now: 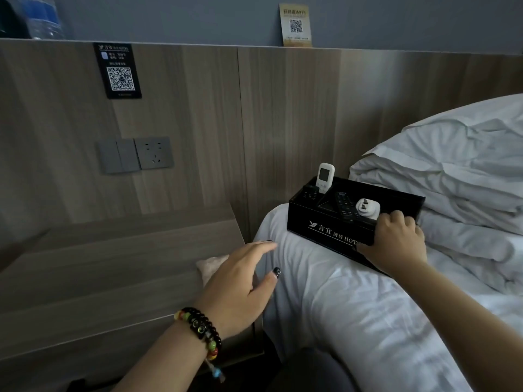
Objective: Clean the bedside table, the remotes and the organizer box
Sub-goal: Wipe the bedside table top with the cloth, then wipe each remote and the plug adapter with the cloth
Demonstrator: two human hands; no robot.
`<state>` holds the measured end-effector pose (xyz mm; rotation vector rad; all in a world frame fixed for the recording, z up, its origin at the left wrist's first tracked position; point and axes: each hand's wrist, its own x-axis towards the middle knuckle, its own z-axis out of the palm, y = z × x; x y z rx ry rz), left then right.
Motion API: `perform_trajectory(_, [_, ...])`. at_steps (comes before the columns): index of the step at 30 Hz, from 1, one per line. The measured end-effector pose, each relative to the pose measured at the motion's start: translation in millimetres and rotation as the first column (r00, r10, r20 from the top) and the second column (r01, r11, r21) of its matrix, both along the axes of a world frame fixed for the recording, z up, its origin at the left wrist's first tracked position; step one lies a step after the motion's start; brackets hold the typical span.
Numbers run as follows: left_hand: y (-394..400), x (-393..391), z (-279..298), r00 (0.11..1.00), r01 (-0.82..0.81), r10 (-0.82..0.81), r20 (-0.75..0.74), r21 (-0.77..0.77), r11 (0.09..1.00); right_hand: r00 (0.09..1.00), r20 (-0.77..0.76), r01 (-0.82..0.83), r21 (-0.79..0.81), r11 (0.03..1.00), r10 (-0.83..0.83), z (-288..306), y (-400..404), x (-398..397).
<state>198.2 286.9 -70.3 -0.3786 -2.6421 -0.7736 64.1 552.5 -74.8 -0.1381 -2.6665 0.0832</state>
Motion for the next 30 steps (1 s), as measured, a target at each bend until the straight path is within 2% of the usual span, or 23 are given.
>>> perform_trajectory(3, [9.6,2.0,2.1,1.0,-0.024,0.024,-0.001,0.042,0.999,0.997,-0.009,-0.075,0.072,0.995,0.076,0.9,4.6,-11.1])
perform_trajectory(7, [14.3,5.4,1.9,0.999,-0.054,0.055,-0.003,0.083,0.995,0.98,0.046,-0.194,-0.017,0.981,0.195,5.1,7.9,-28.7])
perform_trajectory(9, [14.9,6.1,0.4,0.999,-0.04,0.039,0.006,0.12,0.992,0.98,0.075,-0.185,0.001,0.983,0.185,6.8,9.0,-34.3])
perform_trajectory(13, [15.4,7.0,-3.7,0.999,-0.035,0.033,0.015,0.193,0.981,0.989,0.073,-0.136,0.161,0.978,0.125,0.5,3.5,-34.9])
perform_trajectory(17, [20.5,8.6,-4.6,1.0,-0.02,0.024,-0.009,0.32,0.947,0.989,0.014,-0.151,0.168,0.974,0.15,-1.5,5.0,-29.1])
perform_trajectory(21, [28.1,0.1,-4.6,0.994,-0.031,-0.018,0.107,0.442,0.897,0.984,-0.014,-0.173,0.164,0.971,0.177,0.5,4.6,-17.9])
perform_trajectory(26, [52.0,-21.6,-3.8,0.962,-0.088,-0.062,0.267,0.515,0.852,0.977,0.024,-0.211,0.023,0.977,0.21,8.8,11.4,7.0])
perform_trajectory(30, [77.5,-39.5,-9.2,0.929,-0.148,-0.088,0.359,0.58,0.801,0.974,0.033,-0.223,0.014,0.975,0.222,13.8,11.1,33.6])
